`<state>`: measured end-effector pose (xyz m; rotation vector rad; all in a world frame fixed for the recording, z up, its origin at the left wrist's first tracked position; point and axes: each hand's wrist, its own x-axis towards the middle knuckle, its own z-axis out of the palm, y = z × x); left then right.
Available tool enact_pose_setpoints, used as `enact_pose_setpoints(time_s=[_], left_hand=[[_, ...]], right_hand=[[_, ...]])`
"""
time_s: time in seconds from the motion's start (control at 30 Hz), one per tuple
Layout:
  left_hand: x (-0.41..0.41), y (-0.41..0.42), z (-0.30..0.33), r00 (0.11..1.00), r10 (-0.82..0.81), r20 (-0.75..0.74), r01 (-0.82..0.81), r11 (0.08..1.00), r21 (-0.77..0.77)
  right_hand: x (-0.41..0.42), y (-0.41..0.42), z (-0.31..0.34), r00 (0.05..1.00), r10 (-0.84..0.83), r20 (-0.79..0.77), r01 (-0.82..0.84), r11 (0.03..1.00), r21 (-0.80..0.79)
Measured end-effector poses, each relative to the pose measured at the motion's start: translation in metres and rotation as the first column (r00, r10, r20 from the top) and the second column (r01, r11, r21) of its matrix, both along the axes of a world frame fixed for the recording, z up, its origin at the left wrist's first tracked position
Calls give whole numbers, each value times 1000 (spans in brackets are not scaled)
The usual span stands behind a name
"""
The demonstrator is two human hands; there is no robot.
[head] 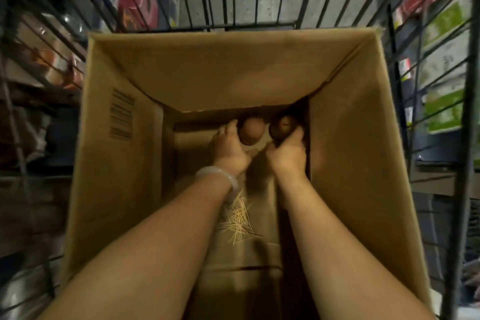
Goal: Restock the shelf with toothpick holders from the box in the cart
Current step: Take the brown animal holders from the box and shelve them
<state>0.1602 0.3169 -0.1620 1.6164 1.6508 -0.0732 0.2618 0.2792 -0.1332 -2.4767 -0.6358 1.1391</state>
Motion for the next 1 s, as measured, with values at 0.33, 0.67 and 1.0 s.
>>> enact_pose_setpoints(time_s=[0.33, 0.67, 1.0], left_hand=[[24, 8, -44, 954, 187, 236, -209, 975, 71], [-33, -19, -38, 801, 567, 193, -578, 816, -1], [-36, -39, 17, 432, 830, 354, -774, 542, -328]], right_hand=[[14, 23, -33, 995, -91, -47, 96, 988, 122], [-13, 28, -54, 998, -7, -62, 16, 989, 145], [-38, -8, -36, 950, -195, -243, 236, 960, 152]])
